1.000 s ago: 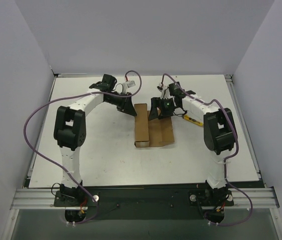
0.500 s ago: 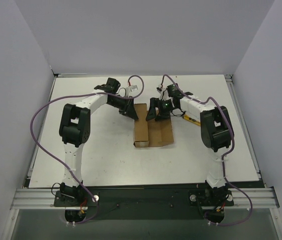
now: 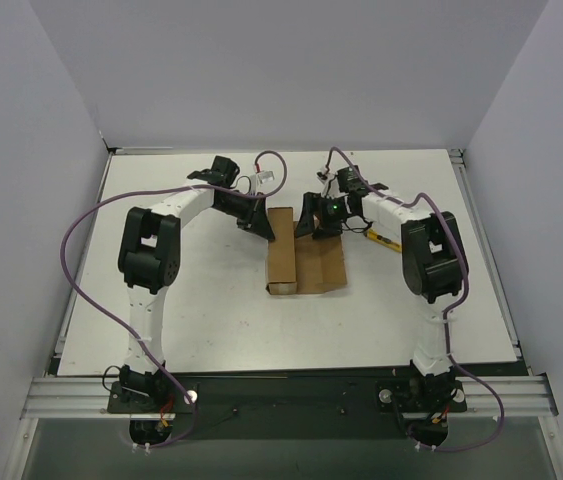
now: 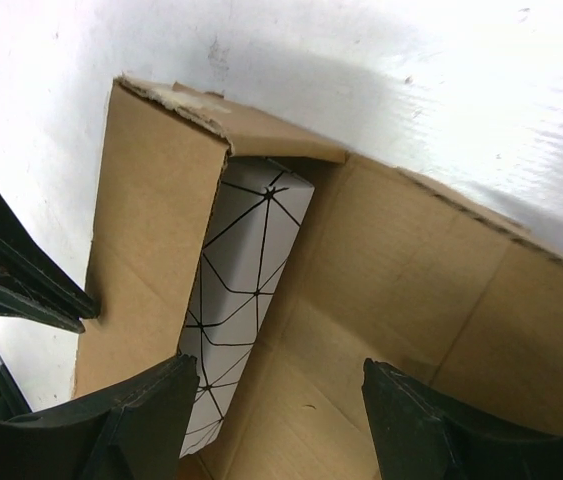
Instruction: Unpack the express box
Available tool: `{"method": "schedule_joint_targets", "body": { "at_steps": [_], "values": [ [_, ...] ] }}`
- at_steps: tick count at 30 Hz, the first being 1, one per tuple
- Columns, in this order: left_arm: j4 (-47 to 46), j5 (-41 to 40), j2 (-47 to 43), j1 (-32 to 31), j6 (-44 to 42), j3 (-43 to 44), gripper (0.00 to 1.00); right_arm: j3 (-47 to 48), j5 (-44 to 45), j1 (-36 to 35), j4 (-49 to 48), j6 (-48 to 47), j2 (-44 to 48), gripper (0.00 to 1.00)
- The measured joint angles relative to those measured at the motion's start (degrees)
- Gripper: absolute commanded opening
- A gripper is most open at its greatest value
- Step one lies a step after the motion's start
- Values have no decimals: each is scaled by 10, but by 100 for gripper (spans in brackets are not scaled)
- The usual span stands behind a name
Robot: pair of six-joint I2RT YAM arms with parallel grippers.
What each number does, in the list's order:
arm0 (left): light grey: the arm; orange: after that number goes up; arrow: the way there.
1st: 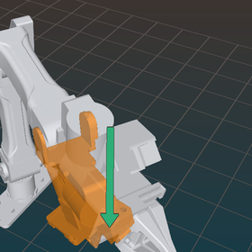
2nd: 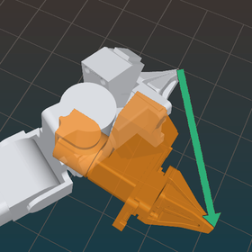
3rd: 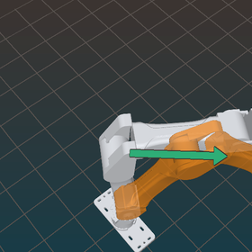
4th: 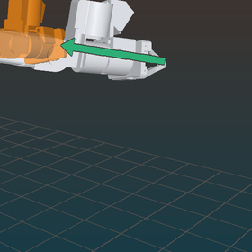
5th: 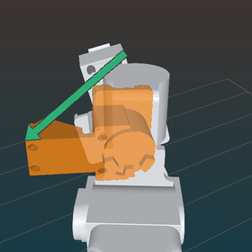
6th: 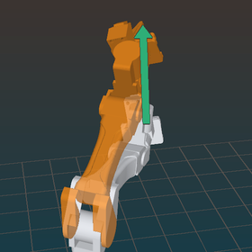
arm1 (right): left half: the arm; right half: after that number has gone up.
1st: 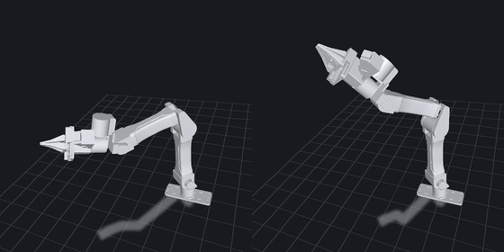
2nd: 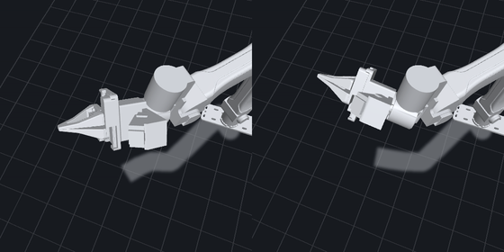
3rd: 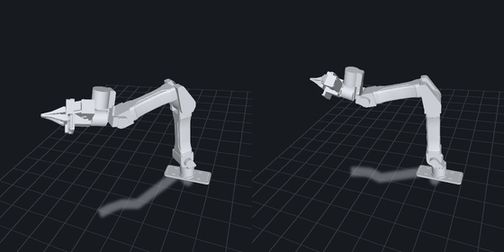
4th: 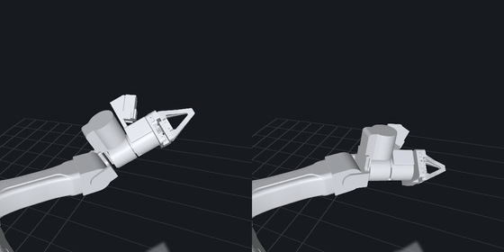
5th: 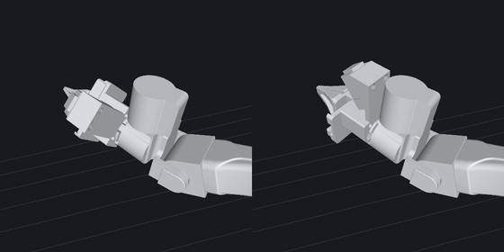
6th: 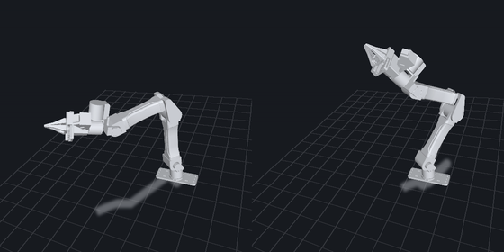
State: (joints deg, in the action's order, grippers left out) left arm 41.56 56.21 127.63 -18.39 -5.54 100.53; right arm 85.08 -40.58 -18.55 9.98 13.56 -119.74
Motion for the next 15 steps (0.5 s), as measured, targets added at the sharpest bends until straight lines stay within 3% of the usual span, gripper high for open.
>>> {"method": "schedule_joint_targets", "body": {
  "at_steps": [15],
  "values": [
    [25, 17, 2, 6, -17, -5, 11, 16, -5, -24, -2, -5, -30, 80]
  ]
}}
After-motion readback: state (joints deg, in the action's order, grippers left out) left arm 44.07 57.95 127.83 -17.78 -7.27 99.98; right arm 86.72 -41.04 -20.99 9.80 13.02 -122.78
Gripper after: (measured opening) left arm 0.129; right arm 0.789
